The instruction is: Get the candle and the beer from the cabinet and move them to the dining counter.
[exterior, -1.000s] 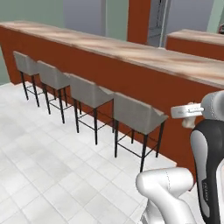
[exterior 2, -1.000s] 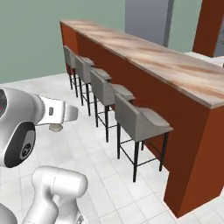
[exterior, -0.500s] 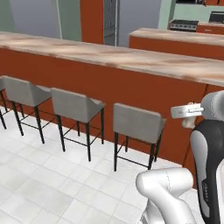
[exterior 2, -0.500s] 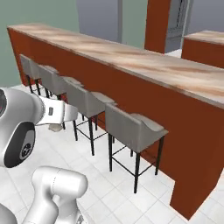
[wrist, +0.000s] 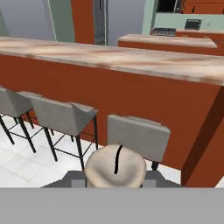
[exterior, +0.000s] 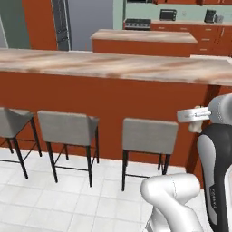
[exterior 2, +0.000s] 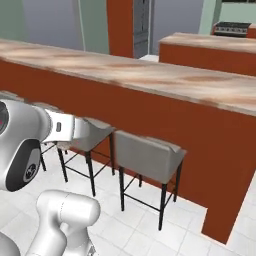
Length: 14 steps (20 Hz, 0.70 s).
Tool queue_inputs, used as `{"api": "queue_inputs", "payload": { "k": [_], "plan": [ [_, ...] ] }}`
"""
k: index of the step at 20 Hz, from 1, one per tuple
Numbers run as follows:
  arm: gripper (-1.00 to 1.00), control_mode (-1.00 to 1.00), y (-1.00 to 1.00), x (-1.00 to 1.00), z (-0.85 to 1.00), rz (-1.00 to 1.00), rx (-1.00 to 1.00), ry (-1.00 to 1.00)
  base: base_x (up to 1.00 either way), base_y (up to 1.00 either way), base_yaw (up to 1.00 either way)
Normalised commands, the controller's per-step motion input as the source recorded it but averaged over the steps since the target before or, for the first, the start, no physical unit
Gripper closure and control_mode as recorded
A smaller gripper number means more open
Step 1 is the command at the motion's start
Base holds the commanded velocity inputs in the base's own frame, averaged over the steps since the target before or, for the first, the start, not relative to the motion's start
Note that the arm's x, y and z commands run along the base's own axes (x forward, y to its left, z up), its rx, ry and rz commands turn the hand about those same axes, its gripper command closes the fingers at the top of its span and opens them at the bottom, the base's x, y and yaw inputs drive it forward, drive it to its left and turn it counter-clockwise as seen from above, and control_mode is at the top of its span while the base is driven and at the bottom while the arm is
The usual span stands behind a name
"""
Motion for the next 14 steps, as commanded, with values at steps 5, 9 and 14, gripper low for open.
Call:
{"api": "queue_inputs", "payload": {
  "k": [5,9,14],
  "plan": [
    [1.0,1.0,0.0,0.0,0.0,0.0,0.0,0.0,0.48,1.0,-0.53],
    [1.0,1.0,0.0,0.0,0.0,0.0,0.0,0.0,0.24,1.0,-0.54],
    [1.0,1.0,0.0,0.0,0.0,0.0,0.0,0.0,0.31,1.0,-0.51]
  ]
}}
